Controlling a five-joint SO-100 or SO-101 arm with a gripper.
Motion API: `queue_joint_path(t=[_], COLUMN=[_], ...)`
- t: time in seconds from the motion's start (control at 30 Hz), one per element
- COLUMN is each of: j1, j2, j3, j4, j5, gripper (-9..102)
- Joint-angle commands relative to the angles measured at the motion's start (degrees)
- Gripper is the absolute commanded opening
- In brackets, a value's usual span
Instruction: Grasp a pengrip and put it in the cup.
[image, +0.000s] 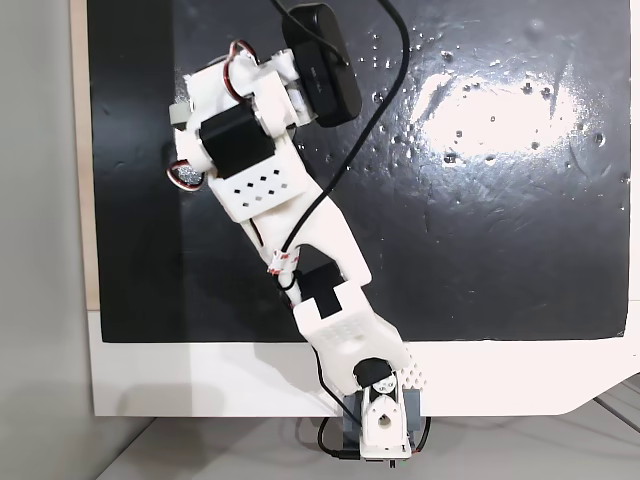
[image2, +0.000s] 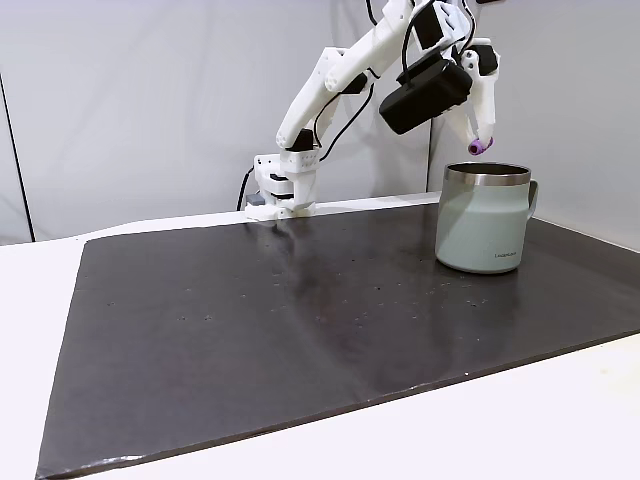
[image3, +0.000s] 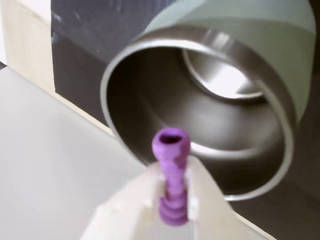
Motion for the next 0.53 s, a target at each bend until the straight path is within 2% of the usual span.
queue_joint_path(t=[0.0, 0.13, 0.5], j1=[-0.8, -0.8, -0.6], j2=[1.5, 2.0, 3.2], j3=[-3.7, -3.7, -3.4], j4=[-0.3, 0.4, 1.3], j5=[0.3, 0.1, -0.6], gripper=[23, 31, 31])
